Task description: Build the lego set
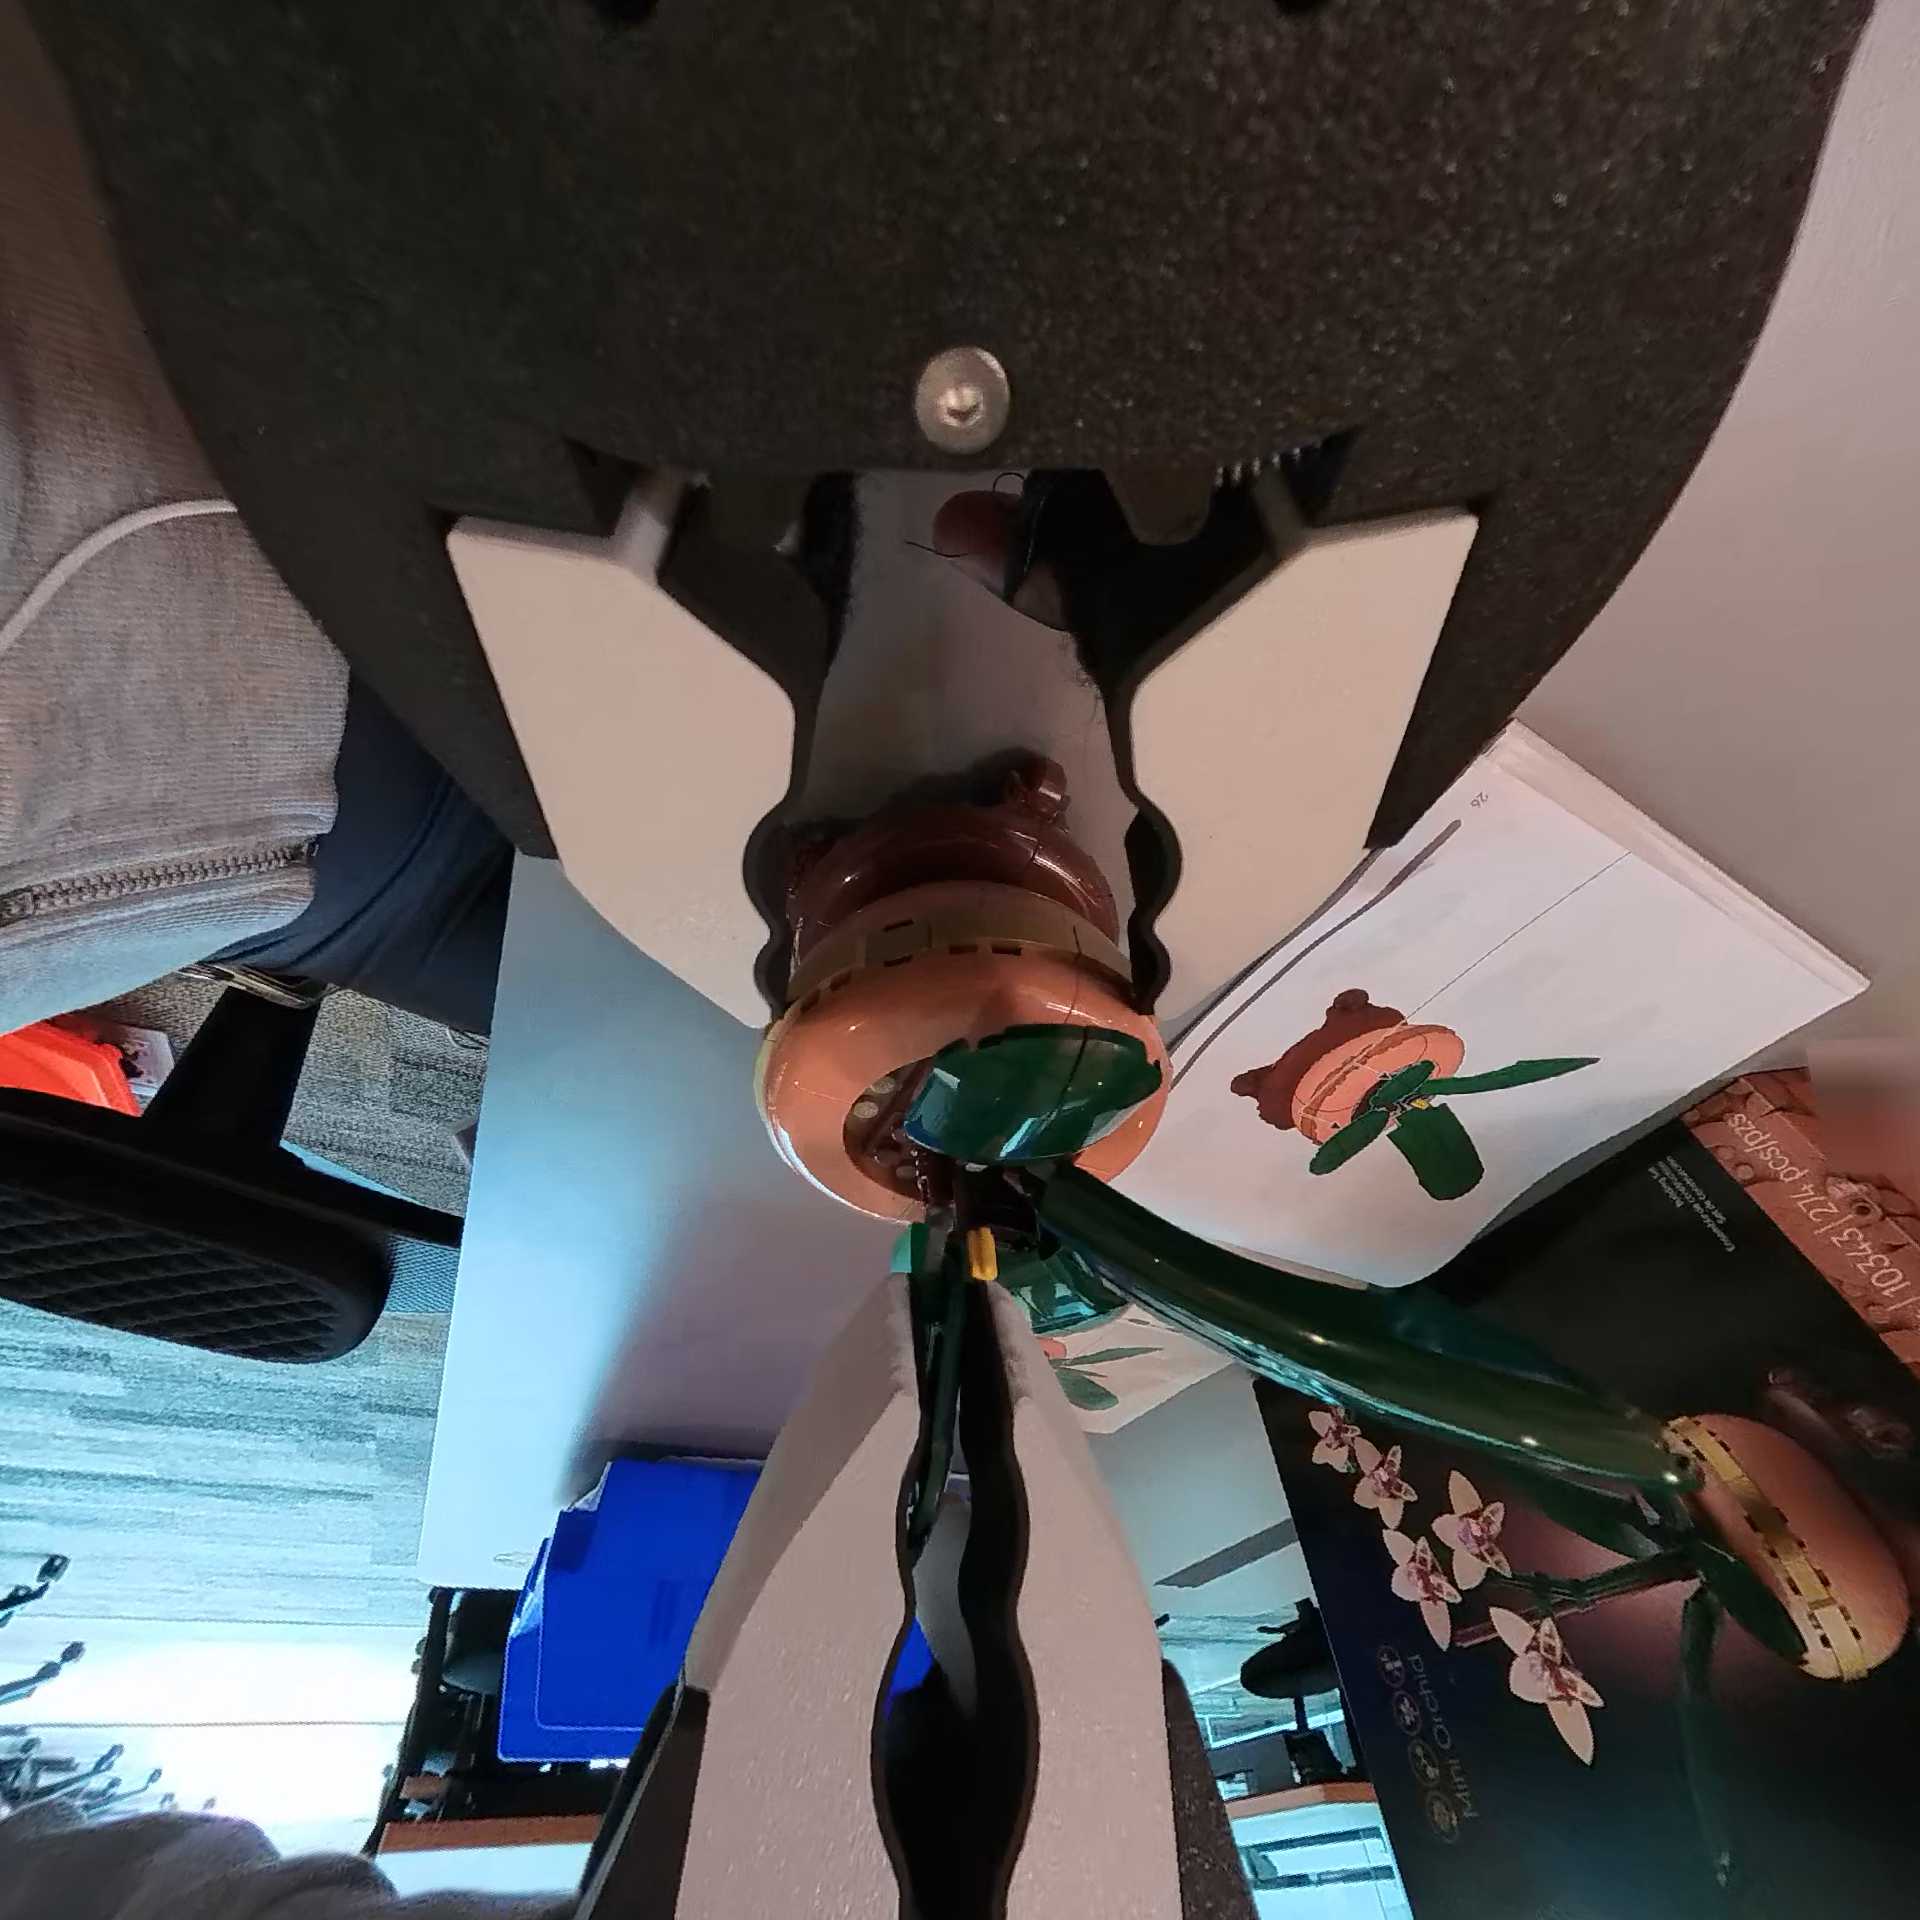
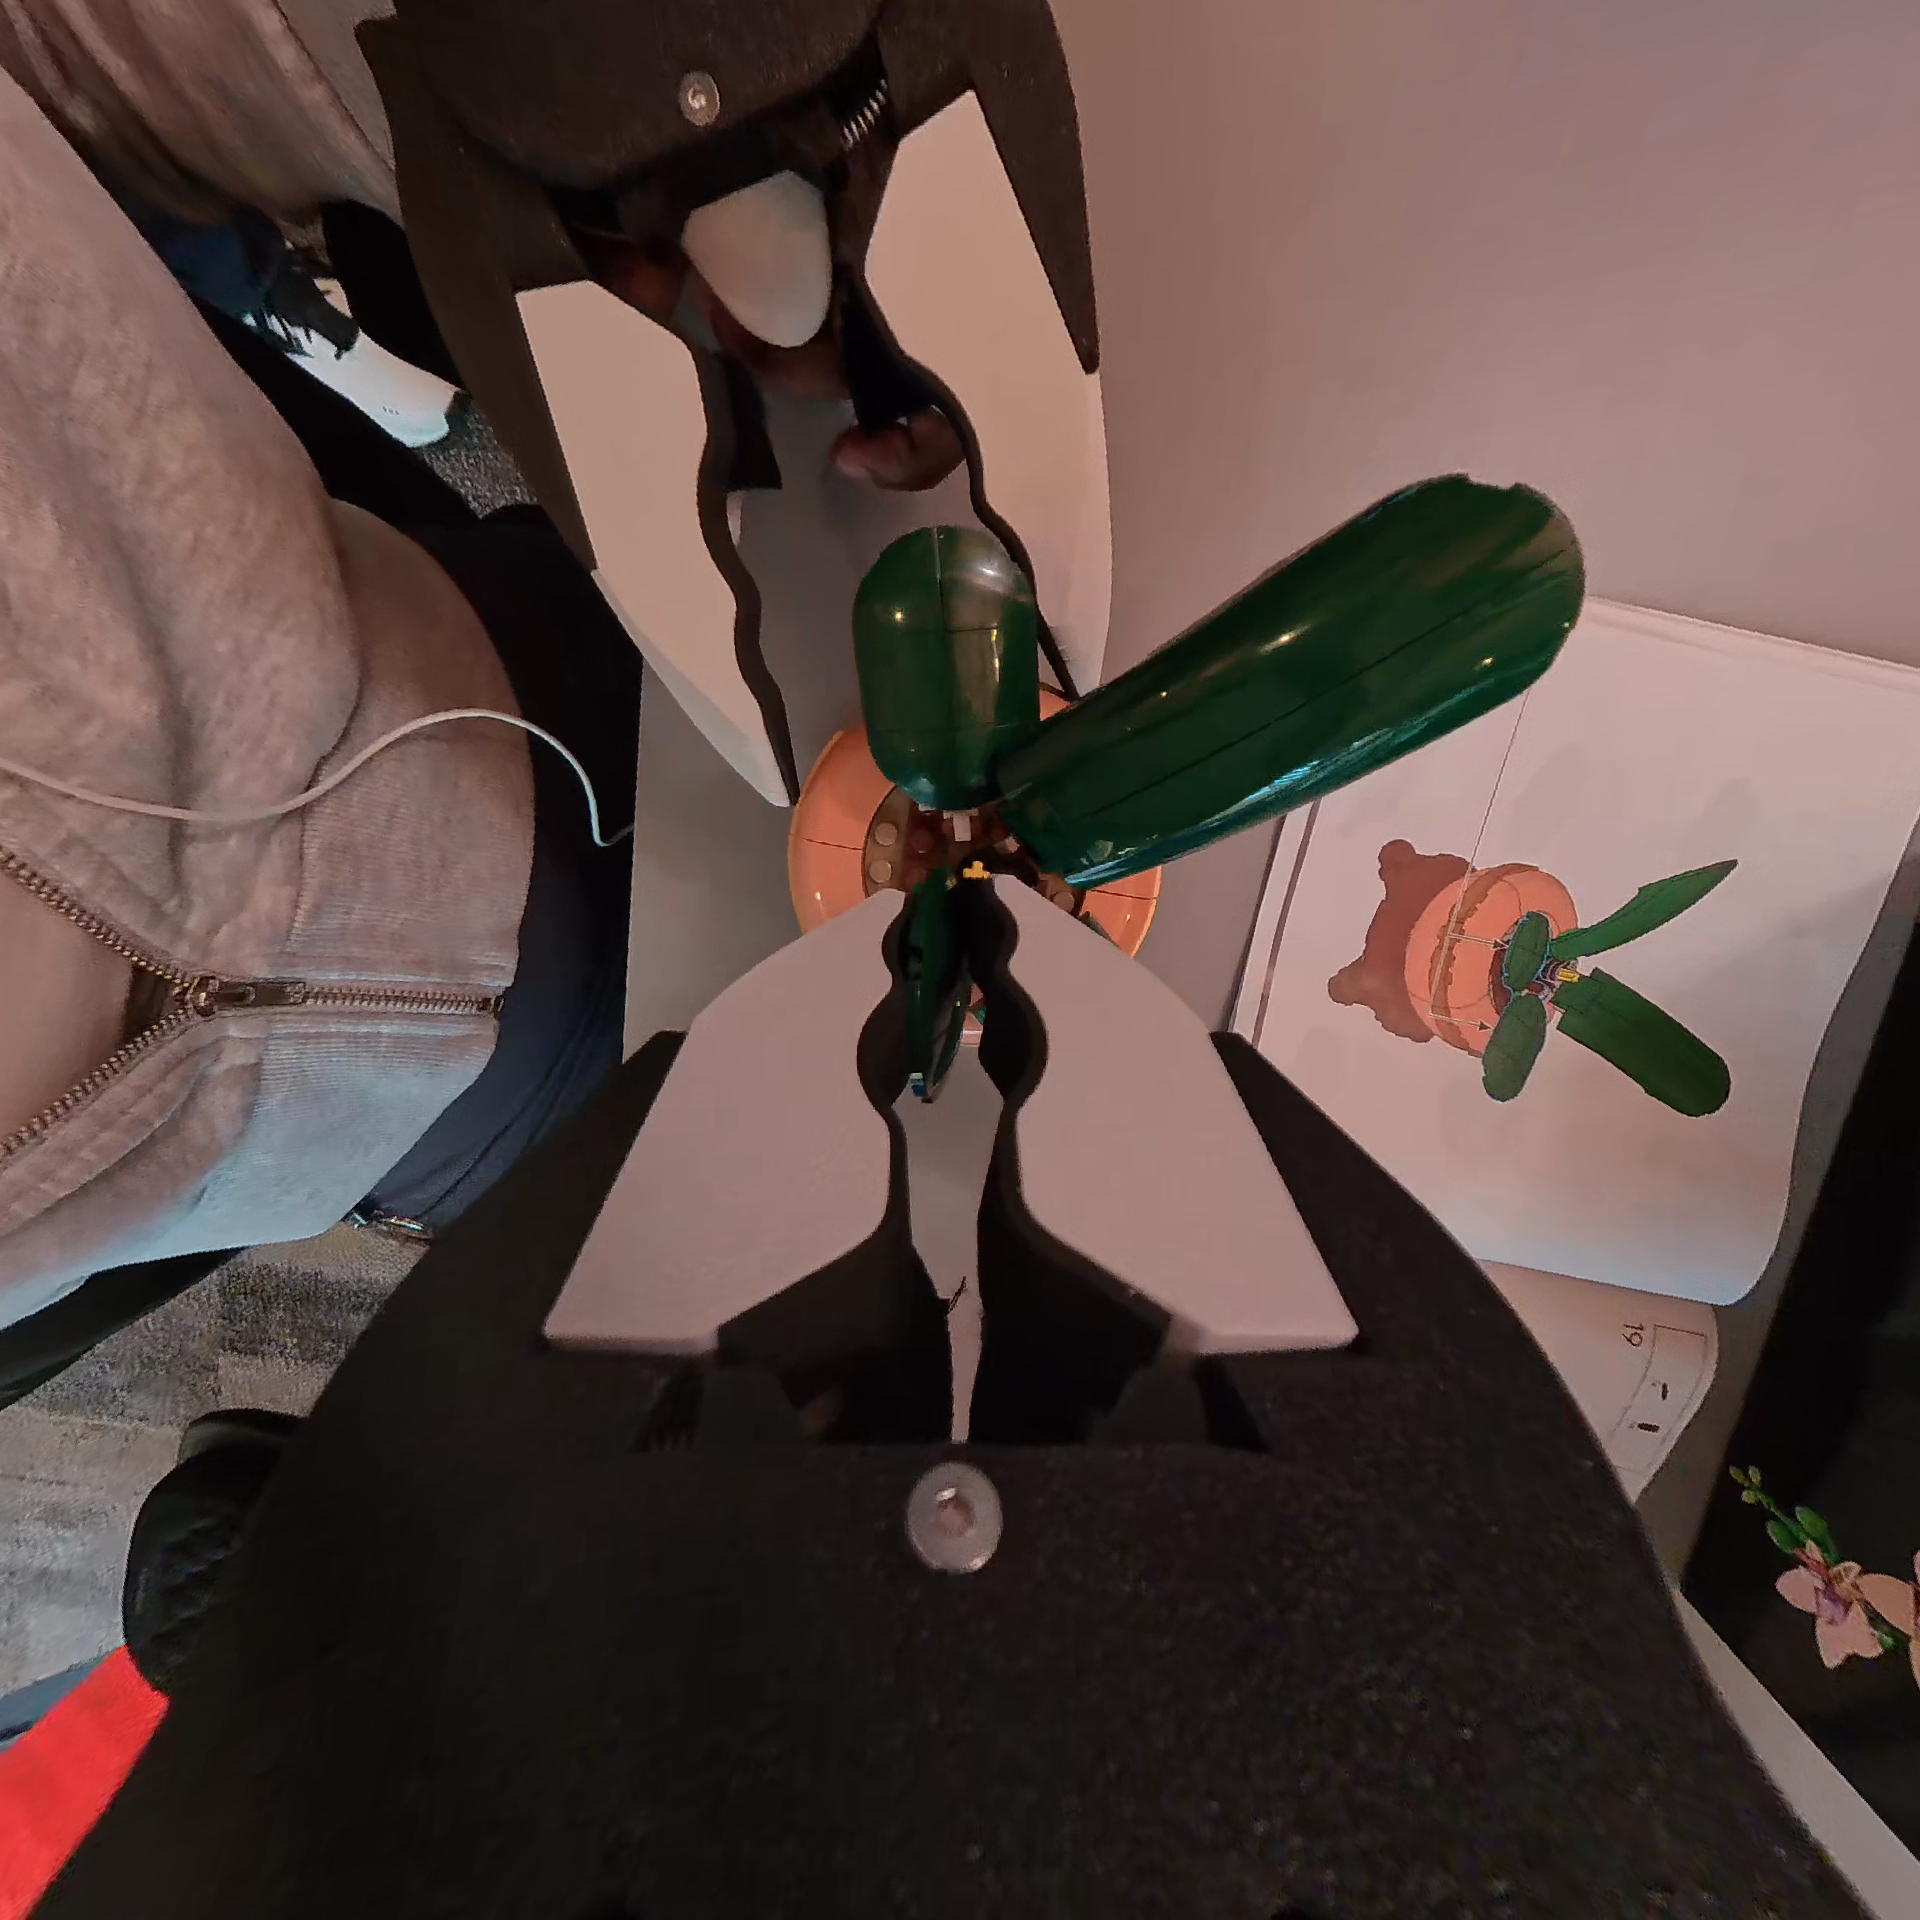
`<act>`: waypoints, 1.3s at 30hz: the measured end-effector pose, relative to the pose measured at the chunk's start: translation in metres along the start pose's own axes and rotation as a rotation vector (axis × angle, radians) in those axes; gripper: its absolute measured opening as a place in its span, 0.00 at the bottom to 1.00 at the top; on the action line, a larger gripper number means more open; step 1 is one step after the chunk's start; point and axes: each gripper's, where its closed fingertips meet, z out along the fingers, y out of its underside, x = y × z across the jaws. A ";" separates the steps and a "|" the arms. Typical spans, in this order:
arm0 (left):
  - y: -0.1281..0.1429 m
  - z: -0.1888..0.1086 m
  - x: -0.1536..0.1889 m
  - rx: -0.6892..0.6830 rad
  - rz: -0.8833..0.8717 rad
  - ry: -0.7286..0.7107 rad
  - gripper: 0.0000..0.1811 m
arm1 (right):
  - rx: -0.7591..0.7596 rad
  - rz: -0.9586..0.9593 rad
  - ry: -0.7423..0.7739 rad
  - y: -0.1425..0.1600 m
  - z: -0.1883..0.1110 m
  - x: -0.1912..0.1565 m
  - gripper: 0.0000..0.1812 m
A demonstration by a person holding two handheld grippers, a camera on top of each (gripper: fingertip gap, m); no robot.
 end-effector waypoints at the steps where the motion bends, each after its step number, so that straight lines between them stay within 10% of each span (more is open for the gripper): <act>1: 0.000 0.000 0.000 0.000 -0.001 0.002 0.34 | -0.015 -0.003 0.000 0.000 0.000 0.000 0.05; 39: 0.002 -0.002 0.000 -0.008 0.044 0.001 0.32 | 0.142 0.002 -0.041 0.000 -0.001 -0.002 0.14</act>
